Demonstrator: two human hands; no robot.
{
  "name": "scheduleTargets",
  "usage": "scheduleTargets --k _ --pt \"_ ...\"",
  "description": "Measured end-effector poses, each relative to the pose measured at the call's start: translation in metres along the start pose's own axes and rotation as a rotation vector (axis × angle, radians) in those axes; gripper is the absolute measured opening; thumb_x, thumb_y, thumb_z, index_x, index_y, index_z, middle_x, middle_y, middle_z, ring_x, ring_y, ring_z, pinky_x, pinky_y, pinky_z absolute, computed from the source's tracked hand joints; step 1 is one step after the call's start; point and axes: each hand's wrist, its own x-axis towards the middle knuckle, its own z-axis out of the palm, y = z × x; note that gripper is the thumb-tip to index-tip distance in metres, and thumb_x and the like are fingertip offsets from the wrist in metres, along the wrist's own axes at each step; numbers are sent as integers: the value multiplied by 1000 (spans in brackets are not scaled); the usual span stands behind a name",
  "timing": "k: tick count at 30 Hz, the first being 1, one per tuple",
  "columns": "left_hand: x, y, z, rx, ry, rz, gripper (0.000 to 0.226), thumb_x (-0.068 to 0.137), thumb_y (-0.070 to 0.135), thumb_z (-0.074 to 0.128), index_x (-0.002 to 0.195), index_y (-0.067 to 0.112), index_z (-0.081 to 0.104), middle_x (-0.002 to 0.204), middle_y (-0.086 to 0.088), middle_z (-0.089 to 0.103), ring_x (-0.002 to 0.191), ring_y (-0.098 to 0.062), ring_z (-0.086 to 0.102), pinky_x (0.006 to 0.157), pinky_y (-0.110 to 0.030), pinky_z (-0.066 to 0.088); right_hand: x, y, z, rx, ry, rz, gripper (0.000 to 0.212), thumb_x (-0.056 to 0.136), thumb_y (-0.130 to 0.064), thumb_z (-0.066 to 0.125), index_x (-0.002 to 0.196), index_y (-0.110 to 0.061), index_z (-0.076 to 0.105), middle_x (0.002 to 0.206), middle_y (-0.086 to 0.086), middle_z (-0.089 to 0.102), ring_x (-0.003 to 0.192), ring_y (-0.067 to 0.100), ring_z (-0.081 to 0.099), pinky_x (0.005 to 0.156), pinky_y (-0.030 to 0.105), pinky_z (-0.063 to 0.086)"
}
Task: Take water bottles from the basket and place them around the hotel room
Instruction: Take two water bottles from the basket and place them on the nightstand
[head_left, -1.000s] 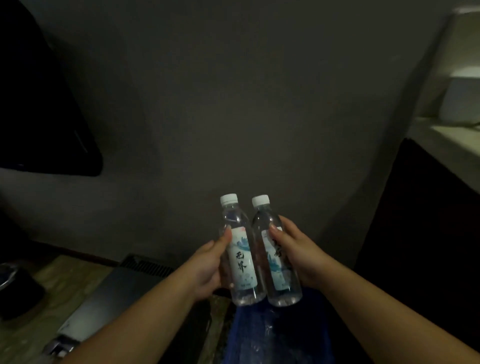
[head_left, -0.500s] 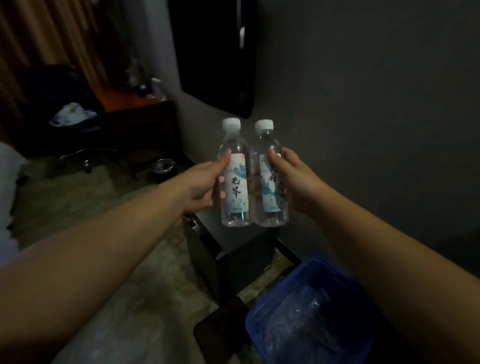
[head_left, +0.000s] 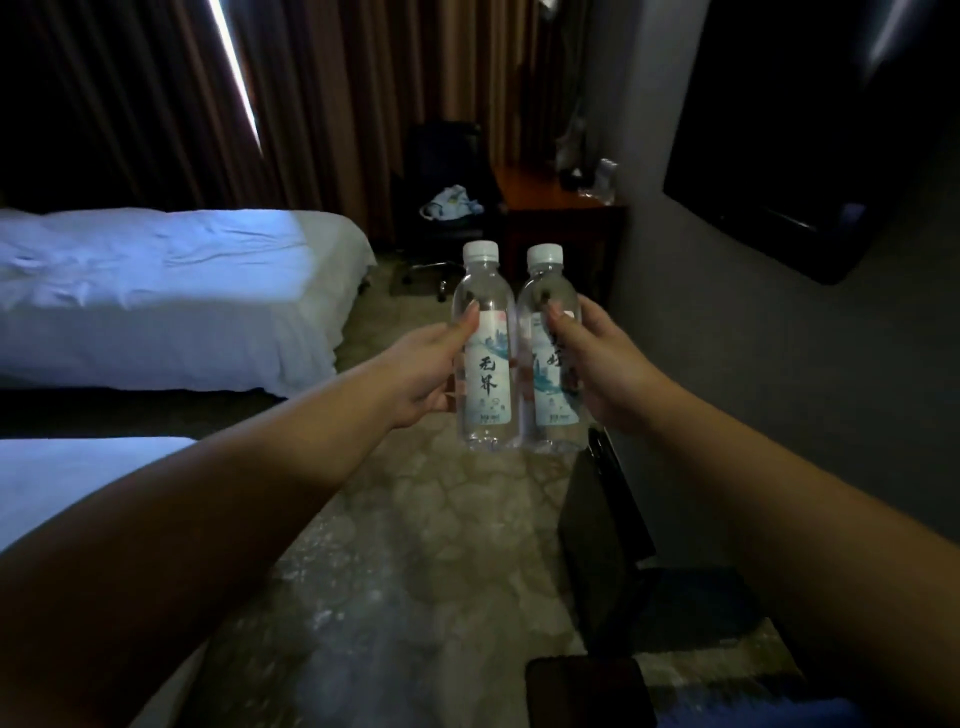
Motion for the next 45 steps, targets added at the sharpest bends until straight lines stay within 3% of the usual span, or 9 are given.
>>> scheduleTargets --k 4,9,15,20,23,26,31,34,45 --pt "18 -4 -66 -9 58 9 64 61 66 58 105 20 65 99 -5 75 94 -23 71 76 -42 56 48 14 53 1 -43 35 48 85 -36 60 130 -24 45 107 4 67 92 22 70 71 38 56" --pt "43 -8 -143 -7 91 2 65 60 63 64 107 18 64 99 -7 75 93 -24 71 74 -43 56 102 28 105 -70 -103 84 57 81 -39 63 131 -18 45 112 10 66 95 28 69 71 43 56" --pt "56 -9 -205 69 101 17 62 62 52 70 113 21 55 97 -2 74 87 -19 72 66 -36 58 154 48 144 -172 -175 131 53 80 -23 70 128 -20 48 99 2 68 78 17 71 57 30 54" --pt "75 -8 -225 225 116 -1 56 74 19 73 124 20 48 112 -6 64 100 -23 64 78 -40 56 192 60 159 -288 -253 146 58 70 -7 76 119 -24 50 103 4 65 90 24 68 74 43 57" --pt "91 -6 -232 273 148 -48 70 72 10 75 133 17 40 121 -10 60 110 -27 59 92 -49 51 218 65 160 -297 -328 147 50 69 1 74 102 -31 53 97 2 67 86 19 68 66 34 55" --pt "116 -2 -240 349 142 -48 75 70 5 76 134 16 40 127 -10 57 117 -28 56 100 -49 46 249 68 155 -362 -400 128 59 67 7 73 111 -26 51 101 1 66 90 15 65 66 29 53" --pt "178 13 -252 735 259 -4 75 65 16 82 131 19 45 132 -5 55 122 -25 51 100 -44 43 317 70 146 -480 -518 104 70 66 7 74 126 -16 47 110 2 62 101 20 61 74 29 52" --pt "215 21 -258 863 293 3 76 64 25 83 131 20 47 133 -4 56 121 -25 51 99 -42 42 362 67 138 -579 -572 60 73 66 3 76 129 -17 46 122 5 58 111 24 56 89 39 50" --pt "300 39 -284 778 364 -37 65 70 18 79 127 20 49 133 -7 54 120 -27 52 103 -49 43 479 66 135 -646 -704 -32 73 64 -1 79 128 -19 48 124 0 57 114 21 54 91 39 49"
